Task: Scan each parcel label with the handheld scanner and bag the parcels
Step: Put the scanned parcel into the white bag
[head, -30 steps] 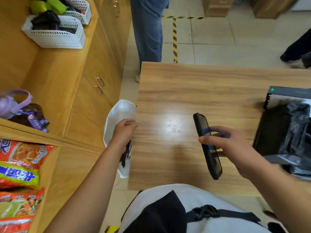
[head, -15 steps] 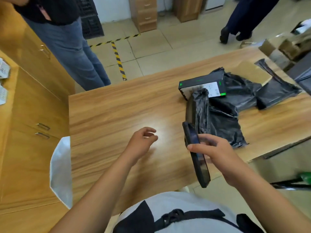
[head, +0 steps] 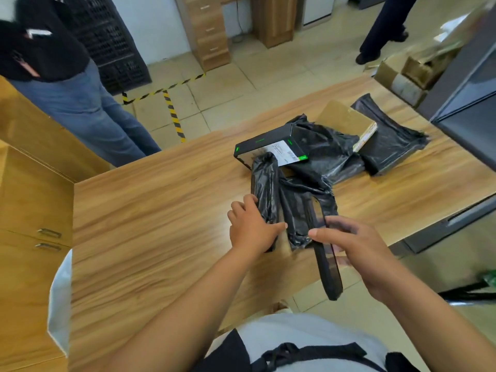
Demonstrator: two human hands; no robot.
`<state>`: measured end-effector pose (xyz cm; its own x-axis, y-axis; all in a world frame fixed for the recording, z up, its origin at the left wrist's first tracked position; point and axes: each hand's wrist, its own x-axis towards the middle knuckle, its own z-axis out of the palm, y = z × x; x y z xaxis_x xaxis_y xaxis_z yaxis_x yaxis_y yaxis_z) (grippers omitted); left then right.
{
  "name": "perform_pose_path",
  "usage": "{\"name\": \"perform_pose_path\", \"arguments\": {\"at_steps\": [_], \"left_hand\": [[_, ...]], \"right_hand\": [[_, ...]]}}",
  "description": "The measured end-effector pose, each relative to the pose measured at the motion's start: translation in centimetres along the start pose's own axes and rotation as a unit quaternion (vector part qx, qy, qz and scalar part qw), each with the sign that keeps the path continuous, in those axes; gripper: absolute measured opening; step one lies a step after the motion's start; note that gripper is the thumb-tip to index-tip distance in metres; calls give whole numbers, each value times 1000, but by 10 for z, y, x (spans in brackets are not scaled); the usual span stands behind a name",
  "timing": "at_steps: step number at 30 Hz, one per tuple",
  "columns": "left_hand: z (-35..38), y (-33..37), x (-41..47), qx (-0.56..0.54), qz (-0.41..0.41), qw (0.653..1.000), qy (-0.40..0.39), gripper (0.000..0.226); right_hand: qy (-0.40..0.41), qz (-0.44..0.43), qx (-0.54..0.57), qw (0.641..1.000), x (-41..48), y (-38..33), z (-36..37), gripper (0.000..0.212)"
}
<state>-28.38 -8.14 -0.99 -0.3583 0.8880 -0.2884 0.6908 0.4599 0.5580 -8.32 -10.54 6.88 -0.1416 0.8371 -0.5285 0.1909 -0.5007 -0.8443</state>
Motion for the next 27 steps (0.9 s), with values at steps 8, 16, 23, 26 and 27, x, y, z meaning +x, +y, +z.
{"name": "perform_pose_path", "arguments": {"at_steps": [8,16,23,26,27], "left_hand": [[-4,-19,-2,-9,-56,997,44,69],[-38,-65,1,-255,-149,955,15,61],[-54,-120,-22,-383,-236,893,32,46],[-66,-149,-40,-425,-255,868,22,38],[-70,-159,-47,-434,-268,860,13,36]], "right_hand": [[-44,-1,-4,999,11,2,-8,35],[-85,-12,-6,996,22,-3,0,37],[-117,-1,-25,993,34,-5,23,54],[-135,8,-42,990,36,-7,41,52],[-143,11,-46,989,36,-9,48,51]]}}
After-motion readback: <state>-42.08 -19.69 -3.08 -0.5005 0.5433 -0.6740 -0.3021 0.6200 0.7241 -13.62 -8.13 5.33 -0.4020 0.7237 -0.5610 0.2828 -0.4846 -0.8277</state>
